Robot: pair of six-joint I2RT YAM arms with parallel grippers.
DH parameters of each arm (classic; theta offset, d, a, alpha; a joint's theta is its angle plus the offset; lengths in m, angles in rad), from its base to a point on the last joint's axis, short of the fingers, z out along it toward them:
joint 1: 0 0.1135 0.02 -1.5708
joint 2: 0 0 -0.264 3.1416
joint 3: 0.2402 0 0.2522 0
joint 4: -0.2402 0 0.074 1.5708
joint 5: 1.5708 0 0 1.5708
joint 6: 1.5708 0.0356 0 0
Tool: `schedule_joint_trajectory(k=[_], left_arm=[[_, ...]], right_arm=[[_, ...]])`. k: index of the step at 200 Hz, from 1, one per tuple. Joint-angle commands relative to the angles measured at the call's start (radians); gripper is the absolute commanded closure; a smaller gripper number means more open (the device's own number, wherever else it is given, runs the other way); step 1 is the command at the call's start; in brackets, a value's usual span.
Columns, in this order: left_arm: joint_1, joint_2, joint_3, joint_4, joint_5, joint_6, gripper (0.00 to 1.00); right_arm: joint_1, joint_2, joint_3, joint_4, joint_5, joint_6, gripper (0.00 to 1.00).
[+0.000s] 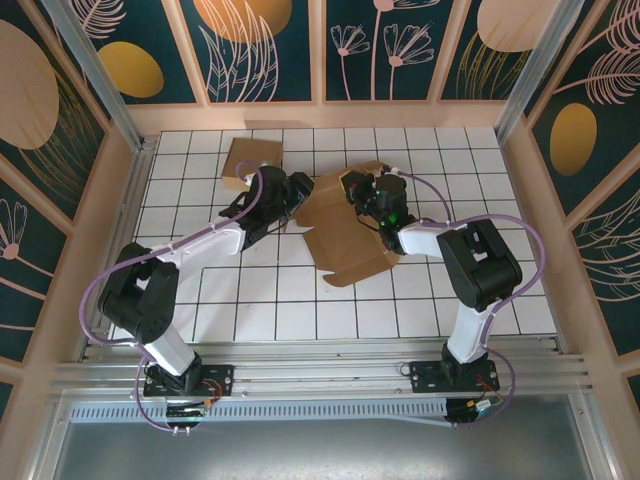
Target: Fold the paper box
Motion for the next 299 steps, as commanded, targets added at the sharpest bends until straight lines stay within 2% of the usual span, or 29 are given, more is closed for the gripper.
schedule_joint_trajectory(k=[1,29,60,81,113,131,163,186,193,206,214,233,270,299], left_arm=[[0.0,0.024,-0.015,0.062,0.049,-0.046,0.42],[-0.001,0.087,0.02,0.114,0.091,-0.058,0.43],[-0.001,0.138,0.075,0.139,0.096,-0.068,0.55],[-0.001,0.149,0.088,0.146,0.088,-0.07,0.62],[-0.001,0.147,0.089,0.129,0.07,-0.055,0.68],[-0.001,0.142,0.081,0.13,0.071,-0.054,0.69],[-0.001,0.133,0.08,0.119,0.071,-0.043,0.68],[-0.001,0.13,0.081,0.111,0.059,-0.03,0.67],[0.0,0.124,0.08,0.109,0.056,-0.017,0.65],[-0.001,0.1,0.07,0.1,0.038,0.027,0.55],[-0.006,0.072,0.053,0.089,0.015,0.067,0.5],[-0.031,-0.012,-0.013,0.042,-0.071,0.151,0.49],[-0.105,-0.114,-0.171,-0.035,-0.212,0.121,0.5],[-0.17,-0.1,-0.21,-0.036,-0.296,0.046,0.51]], right_arm=[[0.01,-0.017,0.022,-0.057,-0.007,-0.029,1.0],[0.013,-0.012,0.027,-0.053,-0.012,-0.02,1.0],[0.017,-0.013,0.024,-0.051,-0.013,-0.007,1.0],[0.017,-0.02,0.013,-0.057,-0.007,-0.004,0.96],[0.021,-0.016,0.005,-0.046,-0.03,0.001,0.76],[0.023,0.001,0.008,-0.028,-0.043,0.002,0.71],[0.028,0.032,0.028,0.018,-0.065,0.011,0.72],[0.036,0.037,0.045,0.018,-0.051,0.017,0.87],[0.036,0.036,0.047,0.016,-0.048,0.017,0.89],[0.036,0.032,0.053,0.002,-0.041,0.016,0.92],[0.037,0.03,0.054,-0.002,-0.038,0.013,0.94],[0.035,0.025,0.057,-0.019,-0.03,0.016,0.97],[0.035,0.033,0.068,-0.045,-0.023,0.001,0.98],[0.035,0.042,0.076,-0.052,-0.017,-0.002,0.98]])
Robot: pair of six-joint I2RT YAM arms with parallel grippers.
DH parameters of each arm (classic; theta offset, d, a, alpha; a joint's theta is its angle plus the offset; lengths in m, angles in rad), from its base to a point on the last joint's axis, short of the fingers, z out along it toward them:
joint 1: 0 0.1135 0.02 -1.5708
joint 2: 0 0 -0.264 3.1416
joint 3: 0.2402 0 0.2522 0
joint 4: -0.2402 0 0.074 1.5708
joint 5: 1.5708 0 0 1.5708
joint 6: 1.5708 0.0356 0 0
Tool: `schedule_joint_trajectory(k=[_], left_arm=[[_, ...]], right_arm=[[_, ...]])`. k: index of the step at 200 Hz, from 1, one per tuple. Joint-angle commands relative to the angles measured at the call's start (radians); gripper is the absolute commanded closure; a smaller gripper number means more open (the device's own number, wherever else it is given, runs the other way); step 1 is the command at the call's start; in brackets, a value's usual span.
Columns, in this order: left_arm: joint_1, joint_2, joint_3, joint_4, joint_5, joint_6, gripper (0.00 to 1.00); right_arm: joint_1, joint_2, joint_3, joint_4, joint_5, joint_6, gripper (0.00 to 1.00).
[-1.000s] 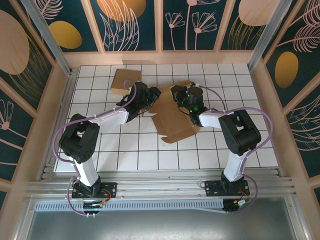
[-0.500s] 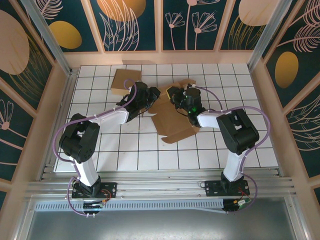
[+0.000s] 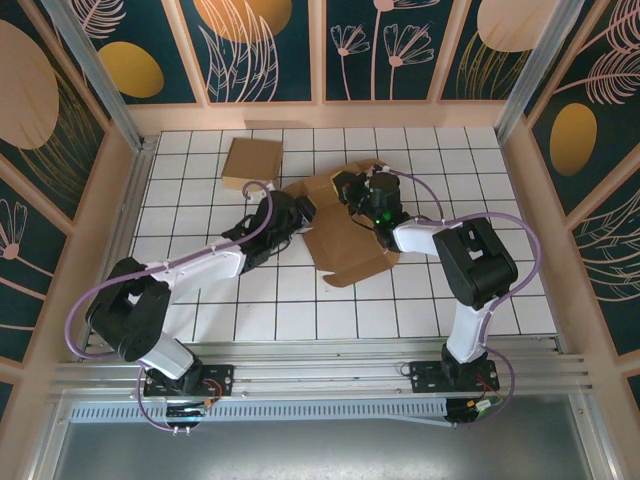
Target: Fold the paper box
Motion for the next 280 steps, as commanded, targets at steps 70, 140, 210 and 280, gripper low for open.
schedule_joint_trajectory(k=[70,140,210,280], left_arm=[[-0.043,0.246,-0.004,0.053,-0.24,-0.147,0.46],[0.022,0.36,0.001,0.281,-0.154,-0.066,0.44],[0.035,0.376,0.016,0.486,-0.044,0.003,0.73],[0.034,0.461,0.111,0.479,0.057,0.103,0.63]], right_arm=[[0.008,-0.005,0.037,-0.066,0.028,-0.051,0.98],[0.01,-0.015,0.017,-0.043,0.021,-0.04,0.98],[0.012,-0.022,0.005,-0.037,0.017,-0.037,0.99],[0.017,-0.013,-0.012,-0.025,0.021,-0.024,0.99]])
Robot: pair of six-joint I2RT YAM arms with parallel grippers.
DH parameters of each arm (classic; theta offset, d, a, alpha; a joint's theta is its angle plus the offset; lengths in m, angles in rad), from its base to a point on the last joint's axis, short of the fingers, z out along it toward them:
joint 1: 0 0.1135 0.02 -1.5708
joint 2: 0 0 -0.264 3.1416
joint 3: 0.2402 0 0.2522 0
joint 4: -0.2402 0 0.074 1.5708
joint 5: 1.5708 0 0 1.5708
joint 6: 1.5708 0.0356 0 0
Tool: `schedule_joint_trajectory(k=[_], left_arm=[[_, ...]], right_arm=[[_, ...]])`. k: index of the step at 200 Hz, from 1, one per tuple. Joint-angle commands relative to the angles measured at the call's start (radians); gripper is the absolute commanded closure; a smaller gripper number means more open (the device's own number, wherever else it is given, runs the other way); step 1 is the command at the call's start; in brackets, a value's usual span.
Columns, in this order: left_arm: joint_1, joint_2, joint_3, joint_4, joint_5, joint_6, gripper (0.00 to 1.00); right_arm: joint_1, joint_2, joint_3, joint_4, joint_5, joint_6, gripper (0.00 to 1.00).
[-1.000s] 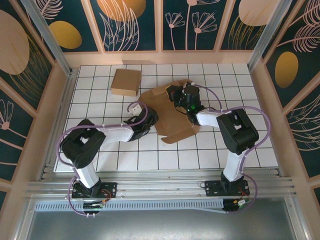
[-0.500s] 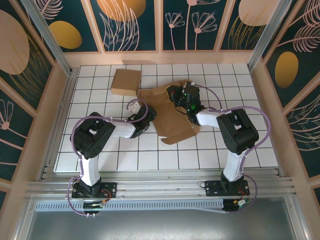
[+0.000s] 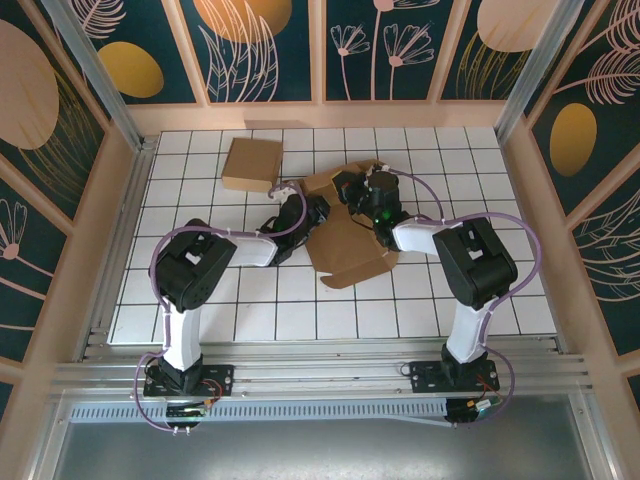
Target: Fold the paper box
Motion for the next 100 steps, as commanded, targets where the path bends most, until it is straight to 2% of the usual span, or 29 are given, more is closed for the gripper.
schedule_joint_trajectory(k=[1,38,69,87,100], left_arm=[[0.004,0.033,0.007,0.032,0.034,0.027,0.64],[0.004,-0.028,-0.023,0.046,0.026,0.069,0.63],[0.003,-0.207,-0.133,0.054,0.052,0.148,0.54],[0.003,-0.353,-0.199,-0.021,0.026,0.202,0.52],[0.003,-0.449,-0.216,-0.151,-0.028,0.26,0.49]], right_arm=[[0.015,-0.015,-0.023,0.001,0.009,-0.005,0.99],[0.015,-0.022,-0.012,-0.014,0.01,-0.017,0.99],[0.011,-0.027,-0.007,-0.024,0.012,-0.03,0.99],[0.009,-0.029,-0.008,-0.031,0.013,-0.039,0.99],[0.009,-0.028,-0.01,-0.03,0.013,-0.046,0.99]])
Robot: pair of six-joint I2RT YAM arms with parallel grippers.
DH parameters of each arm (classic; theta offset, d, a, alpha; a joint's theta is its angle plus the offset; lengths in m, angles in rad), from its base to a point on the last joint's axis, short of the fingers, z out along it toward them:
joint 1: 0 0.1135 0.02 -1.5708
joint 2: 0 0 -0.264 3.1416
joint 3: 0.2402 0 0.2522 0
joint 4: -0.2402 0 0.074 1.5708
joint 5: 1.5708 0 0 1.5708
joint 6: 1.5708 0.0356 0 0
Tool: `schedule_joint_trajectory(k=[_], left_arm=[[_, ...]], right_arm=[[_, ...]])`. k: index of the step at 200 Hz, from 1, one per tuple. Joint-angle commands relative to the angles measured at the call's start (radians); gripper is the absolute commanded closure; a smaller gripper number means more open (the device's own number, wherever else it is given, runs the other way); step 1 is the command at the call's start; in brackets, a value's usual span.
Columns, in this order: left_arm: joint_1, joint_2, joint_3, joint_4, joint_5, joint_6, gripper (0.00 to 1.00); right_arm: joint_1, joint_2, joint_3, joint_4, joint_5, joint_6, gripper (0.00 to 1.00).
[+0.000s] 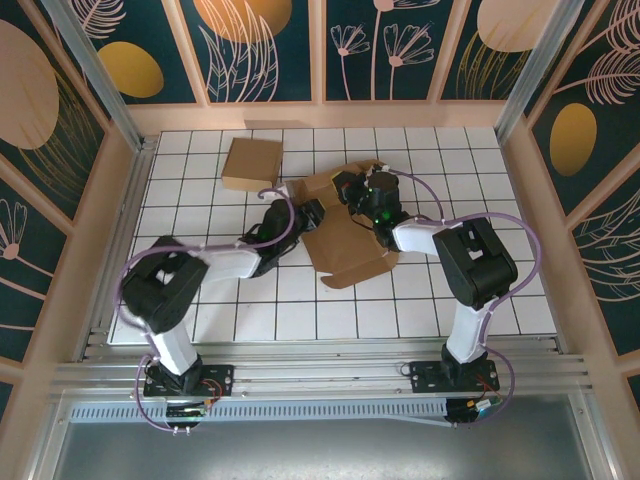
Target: Fold the paper box
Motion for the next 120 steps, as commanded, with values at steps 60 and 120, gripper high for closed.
schedule_joint_trajectory(k=[60,120], left_arm=[[0.068,-0.137,0.296,-0.747,-0.168,0.358,0.43],[0.116,0.038,0.446,-0.891,-0.134,0.452,0.41]], right_arm=[[0.008,-0.015,0.008,-0.039,0.004,-0.045,0.99],[0.007,-0.012,0.023,-0.06,0.004,-0.057,0.99]])
